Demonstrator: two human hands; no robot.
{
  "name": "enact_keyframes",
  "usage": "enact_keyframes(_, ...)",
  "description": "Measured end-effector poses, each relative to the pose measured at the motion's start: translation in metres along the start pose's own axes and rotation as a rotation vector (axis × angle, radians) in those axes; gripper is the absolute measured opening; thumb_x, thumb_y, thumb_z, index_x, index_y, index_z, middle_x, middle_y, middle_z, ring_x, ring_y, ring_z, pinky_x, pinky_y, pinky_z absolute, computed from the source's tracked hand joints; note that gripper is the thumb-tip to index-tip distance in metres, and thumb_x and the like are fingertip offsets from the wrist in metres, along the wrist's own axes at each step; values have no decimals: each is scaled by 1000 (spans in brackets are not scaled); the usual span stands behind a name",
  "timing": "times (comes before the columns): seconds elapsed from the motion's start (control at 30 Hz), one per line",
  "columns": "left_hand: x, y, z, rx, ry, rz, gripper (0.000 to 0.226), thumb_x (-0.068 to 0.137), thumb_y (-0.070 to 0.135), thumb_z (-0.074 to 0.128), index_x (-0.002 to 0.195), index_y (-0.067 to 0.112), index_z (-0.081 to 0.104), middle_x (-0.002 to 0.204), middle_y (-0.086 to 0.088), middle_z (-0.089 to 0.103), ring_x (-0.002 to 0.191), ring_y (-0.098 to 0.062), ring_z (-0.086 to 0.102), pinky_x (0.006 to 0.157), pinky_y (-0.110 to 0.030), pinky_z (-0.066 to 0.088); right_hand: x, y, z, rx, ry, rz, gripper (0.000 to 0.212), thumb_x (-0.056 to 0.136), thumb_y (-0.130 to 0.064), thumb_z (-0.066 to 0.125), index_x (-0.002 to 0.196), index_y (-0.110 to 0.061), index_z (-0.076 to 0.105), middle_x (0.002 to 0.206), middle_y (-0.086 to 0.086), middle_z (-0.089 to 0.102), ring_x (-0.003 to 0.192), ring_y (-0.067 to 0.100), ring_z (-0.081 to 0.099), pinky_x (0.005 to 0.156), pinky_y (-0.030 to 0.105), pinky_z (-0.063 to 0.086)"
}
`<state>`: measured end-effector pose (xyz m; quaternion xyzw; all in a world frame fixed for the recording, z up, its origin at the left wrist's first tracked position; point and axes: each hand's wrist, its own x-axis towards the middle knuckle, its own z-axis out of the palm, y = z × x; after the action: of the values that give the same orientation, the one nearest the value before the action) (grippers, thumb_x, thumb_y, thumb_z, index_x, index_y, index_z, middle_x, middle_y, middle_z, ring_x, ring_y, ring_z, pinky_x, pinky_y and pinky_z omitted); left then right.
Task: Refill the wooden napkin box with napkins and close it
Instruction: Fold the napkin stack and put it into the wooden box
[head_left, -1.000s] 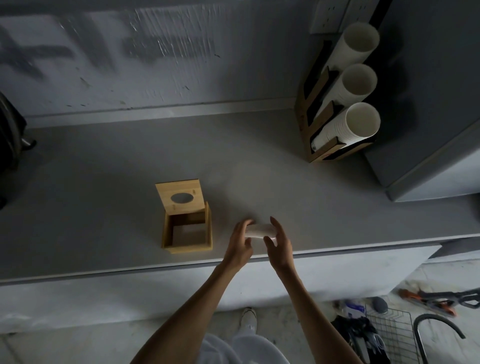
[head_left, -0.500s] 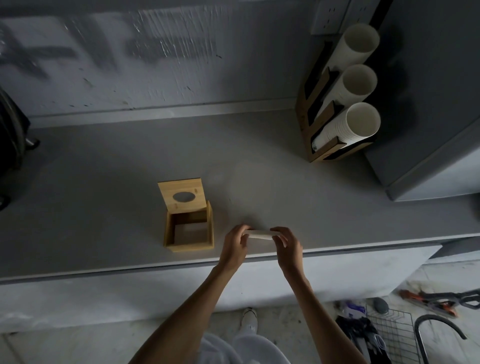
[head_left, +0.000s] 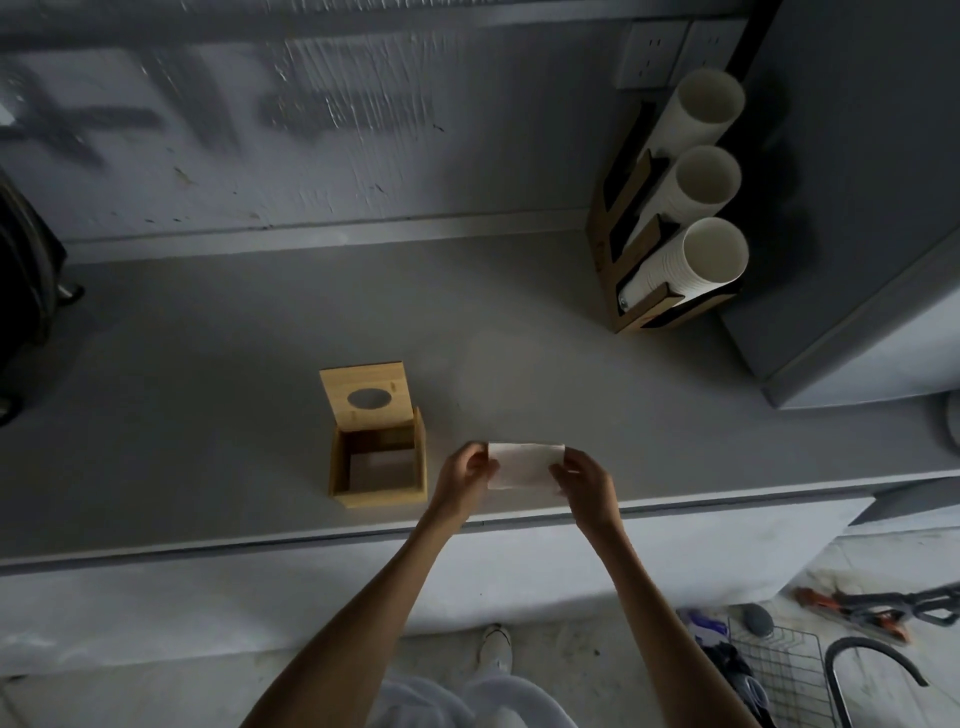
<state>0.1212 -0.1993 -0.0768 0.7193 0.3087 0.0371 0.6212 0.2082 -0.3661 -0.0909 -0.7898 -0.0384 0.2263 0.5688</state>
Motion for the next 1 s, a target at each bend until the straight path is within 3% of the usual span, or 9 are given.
enact_keyframes(0.17,-2,32,-18,-294,-32,-187,22,83,4,67,104,6,67,98,-15,67,89,-27,65,77,-41,57,-13,-48,-19,251,-146,71,18,88,-4,63,103,-12,68,92,9,66,84,20,65,69,31,61)
enact_keyframes(0.37,-13,53,-35,-441,-103,-234,17,85,-4,62,100,4,64,99,-15,67,86,-25,66,65,-31,61,-28,-71,-28,338,-203,137,26,87,-7,64,113,-6,66,100,14,68,90,24,67,77,32,60)
enact_keyframes(0.53,-18,58,-48,-366,-129,-214,19,85,-2,63,104,-1,63,101,-17,66,87,-29,67,63,-31,60,-39,-80,-23,334,-206,131,30,87,-5,64,118,-4,63,105,18,68,92,27,68,75,32,60)
enact_keyframes(0.67,-26,61,-63,-220,-143,-169,16,86,2,63,102,5,60,104,-16,64,90,-26,65,66,-30,59,-42,-85,-9,296,-237,130,33,88,-1,61,119,-14,60,104,16,65,93,33,67,71,35,61)
enact_keyframes(0.77,-32,61,-84,-88,-169,-136,17,88,2,61,103,6,56,104,-14,61,92,-24,62,67,-29,59,-36,-88,11,133,-268,74,25,89,-2,60,109,-18,64,102,21,63,83,30,67,66,36,61)
enact_keyframes(0.87,-35,57,-119,11,-180,-85,20,89,5,59,107,10,53,108,-10,59,97,-26,63,69,-33,61,-26,-94,41,-101,-266,-46,17,88,-7,64,92,-24,66,93,19,67,83,34,68,73,49,60)
enact_keyframes(1.0,-31,48,-171,190,-119,58,25,92,13,57,117,15,52,106,0,55,98,-23,61,65,-31,60,-22,-116,93,-314,-277,-203,10,87,-11,65,96,-16,65,92,5,69,75,21,69,66,39,61)
